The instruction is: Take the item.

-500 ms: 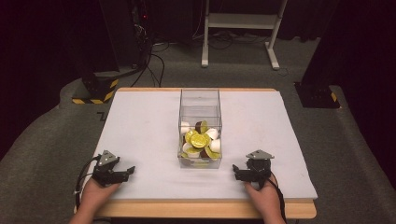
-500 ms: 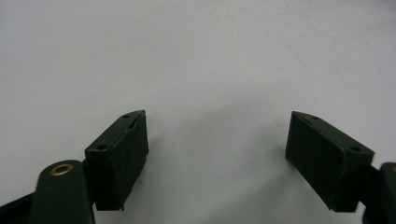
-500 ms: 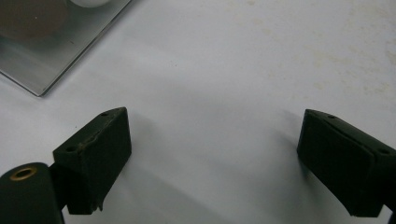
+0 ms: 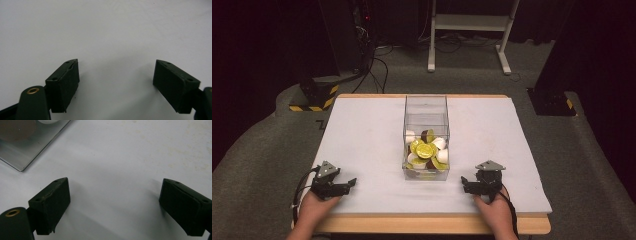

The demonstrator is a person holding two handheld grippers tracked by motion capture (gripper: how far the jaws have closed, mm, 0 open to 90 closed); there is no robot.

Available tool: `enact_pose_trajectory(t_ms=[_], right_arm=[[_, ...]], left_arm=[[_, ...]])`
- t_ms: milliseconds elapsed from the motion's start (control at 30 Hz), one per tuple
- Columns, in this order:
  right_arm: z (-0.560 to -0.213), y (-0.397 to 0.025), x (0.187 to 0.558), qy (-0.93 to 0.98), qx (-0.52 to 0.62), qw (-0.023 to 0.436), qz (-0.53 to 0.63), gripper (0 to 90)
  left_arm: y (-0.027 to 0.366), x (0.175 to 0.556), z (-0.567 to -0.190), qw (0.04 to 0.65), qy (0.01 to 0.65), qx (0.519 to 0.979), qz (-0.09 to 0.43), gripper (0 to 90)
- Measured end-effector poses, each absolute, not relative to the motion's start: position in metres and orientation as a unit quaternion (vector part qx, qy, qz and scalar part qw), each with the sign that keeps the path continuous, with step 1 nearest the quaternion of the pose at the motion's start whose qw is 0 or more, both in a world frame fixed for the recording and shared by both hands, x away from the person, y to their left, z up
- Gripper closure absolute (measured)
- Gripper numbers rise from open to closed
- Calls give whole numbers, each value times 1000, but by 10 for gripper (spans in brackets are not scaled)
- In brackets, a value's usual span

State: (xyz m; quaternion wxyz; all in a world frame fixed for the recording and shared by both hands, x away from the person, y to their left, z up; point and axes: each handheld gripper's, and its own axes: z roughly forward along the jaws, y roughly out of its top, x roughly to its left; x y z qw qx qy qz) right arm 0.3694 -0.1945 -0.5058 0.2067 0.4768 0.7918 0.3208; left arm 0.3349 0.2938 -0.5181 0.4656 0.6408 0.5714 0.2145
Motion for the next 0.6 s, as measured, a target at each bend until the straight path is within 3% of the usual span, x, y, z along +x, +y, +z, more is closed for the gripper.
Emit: enact_pose_trajectory(t_ms=[600], right_arm=[[-506,-195,370,792,477,205,321,98]], left_arm=[[295,335,-516,467,574,639,209,202]])
